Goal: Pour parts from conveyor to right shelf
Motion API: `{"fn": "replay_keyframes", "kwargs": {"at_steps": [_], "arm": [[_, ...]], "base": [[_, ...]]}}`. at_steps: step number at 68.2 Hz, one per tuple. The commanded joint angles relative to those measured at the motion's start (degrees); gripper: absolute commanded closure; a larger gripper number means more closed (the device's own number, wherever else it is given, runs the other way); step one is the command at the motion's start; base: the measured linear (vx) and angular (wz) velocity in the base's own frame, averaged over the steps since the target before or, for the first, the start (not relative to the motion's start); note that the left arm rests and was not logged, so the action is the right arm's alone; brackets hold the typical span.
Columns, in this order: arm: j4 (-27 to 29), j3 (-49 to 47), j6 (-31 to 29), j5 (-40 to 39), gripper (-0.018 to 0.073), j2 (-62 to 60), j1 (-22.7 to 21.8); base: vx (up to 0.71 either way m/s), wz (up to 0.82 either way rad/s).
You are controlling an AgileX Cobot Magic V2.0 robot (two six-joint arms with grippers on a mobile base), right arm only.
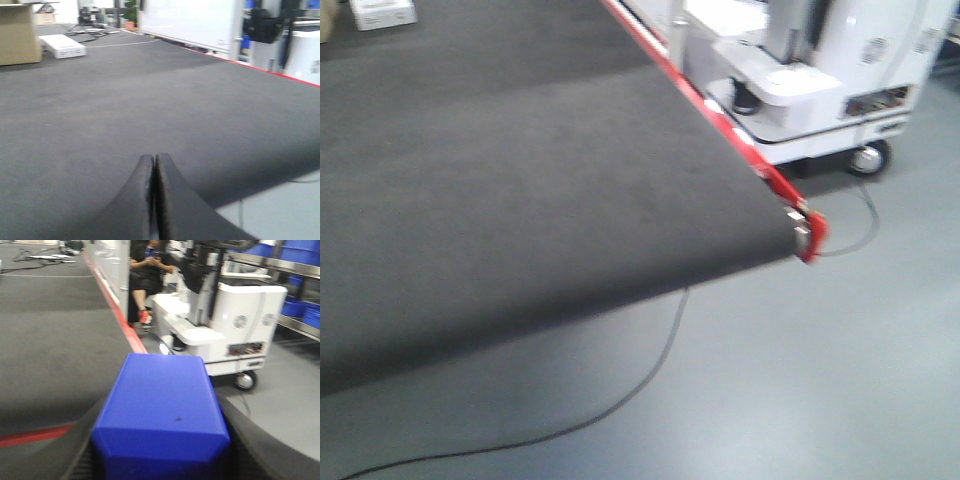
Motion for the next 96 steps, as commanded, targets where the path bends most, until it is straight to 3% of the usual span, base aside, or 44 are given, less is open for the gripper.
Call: {"fn": "replay_keyframes", "kwargs": {"at_steps": [1,96], "arm": [[0.3,-1.6,-0.57,-4.43,0.0565,0.69,-0.18],[0.3,-1.6,-0.57,-4.45,0.0565,0.69,-0.18]], "base": [[-0.35,-0.44],[-0.32,-0.72]]}}
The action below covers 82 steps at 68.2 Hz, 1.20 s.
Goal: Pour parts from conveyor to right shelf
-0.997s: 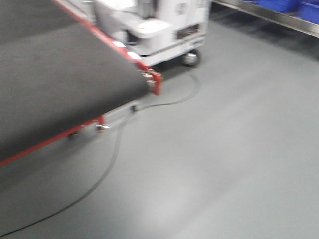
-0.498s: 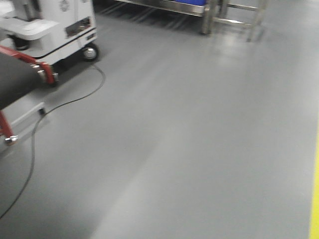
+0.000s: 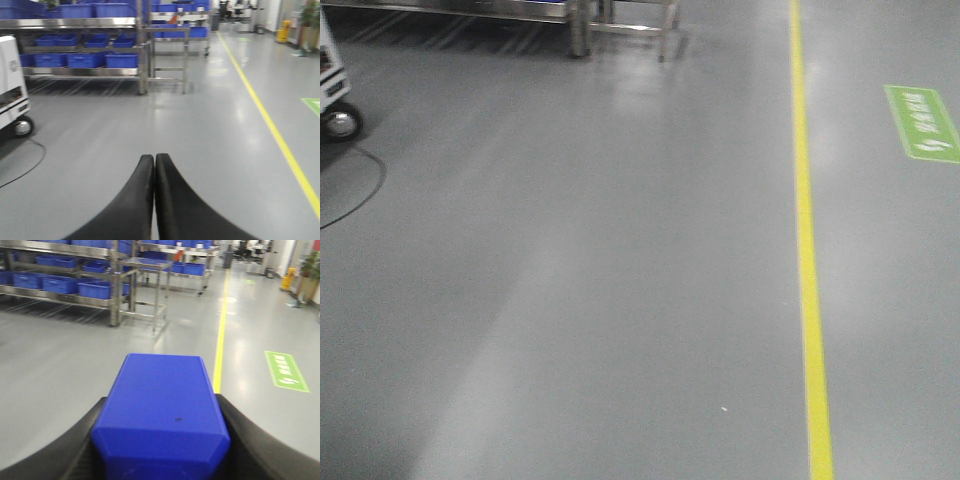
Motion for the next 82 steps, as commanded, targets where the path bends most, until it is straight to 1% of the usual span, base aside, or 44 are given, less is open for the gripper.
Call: {"fn": "replay_keyframes", "kwargs": {"at_steps": [1,24,40,82], "arm": [[0.35,-1.6,-0.57,-4.45,0.0565,0.69,-0.18],[0.35,-1.6,-0.57,-4.45,0.0565,0.69,-0.18],[0.35,-1.6,-0.57,-4.45,0.0565,0.69,-0.18],[0.35,-1.6,-0.57,-4.07,0.0565,0.69,-0.18]], "base": [[-0.21,-0.57],[-0.16,-0.54],[-0.09,-0.36],[0.03,-0.01]]}}
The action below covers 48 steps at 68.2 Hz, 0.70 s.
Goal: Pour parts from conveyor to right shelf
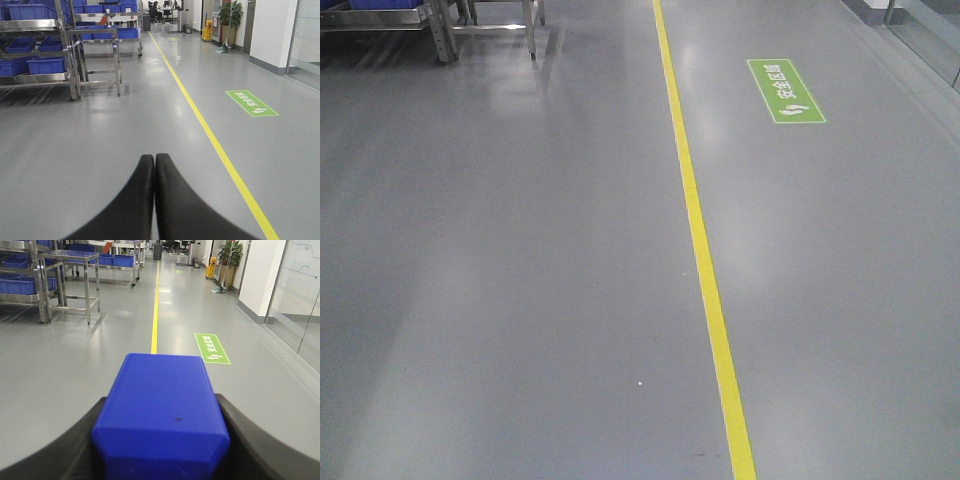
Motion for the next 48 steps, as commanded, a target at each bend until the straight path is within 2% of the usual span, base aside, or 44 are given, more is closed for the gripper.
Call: {"fn": "replay_keyframes", "kwargs": {"at_steps": [1,48], "arm": [[0.35,-1.6,-0.57,-4.13,0.0565,0.69,-0.18],[0.35,-1.6,-0.57,-4.13,0.0565,0.69,-0.18]], "base": [[0.07,0.03],[0.09,-0.11]]}}
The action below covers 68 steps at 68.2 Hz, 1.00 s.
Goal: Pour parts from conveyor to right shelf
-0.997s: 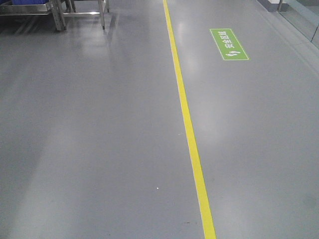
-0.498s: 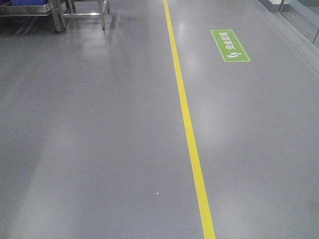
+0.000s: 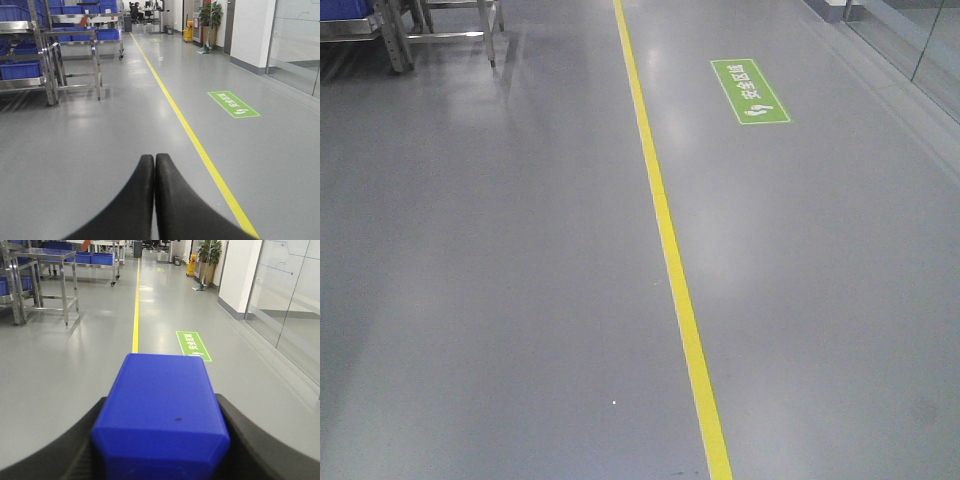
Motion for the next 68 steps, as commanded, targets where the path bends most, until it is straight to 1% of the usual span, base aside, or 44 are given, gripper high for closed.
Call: {"fn": "replay_keyframes", "kwargs": {"at_steps": [1,32,68], "arm": [[0.35,-1.6,-0.57,-4.35,0.0565,0.69,-0.18],[0.35,-1.6,-0.57,-4.34,0.0565,0.69,-0.18],[0.35,-1.6,-0.57,-4.34,0.0565,0.69,-0.18]], "base": [[0.12,-0.11],[0.21,-0.06],[0.4,0.03]]}}
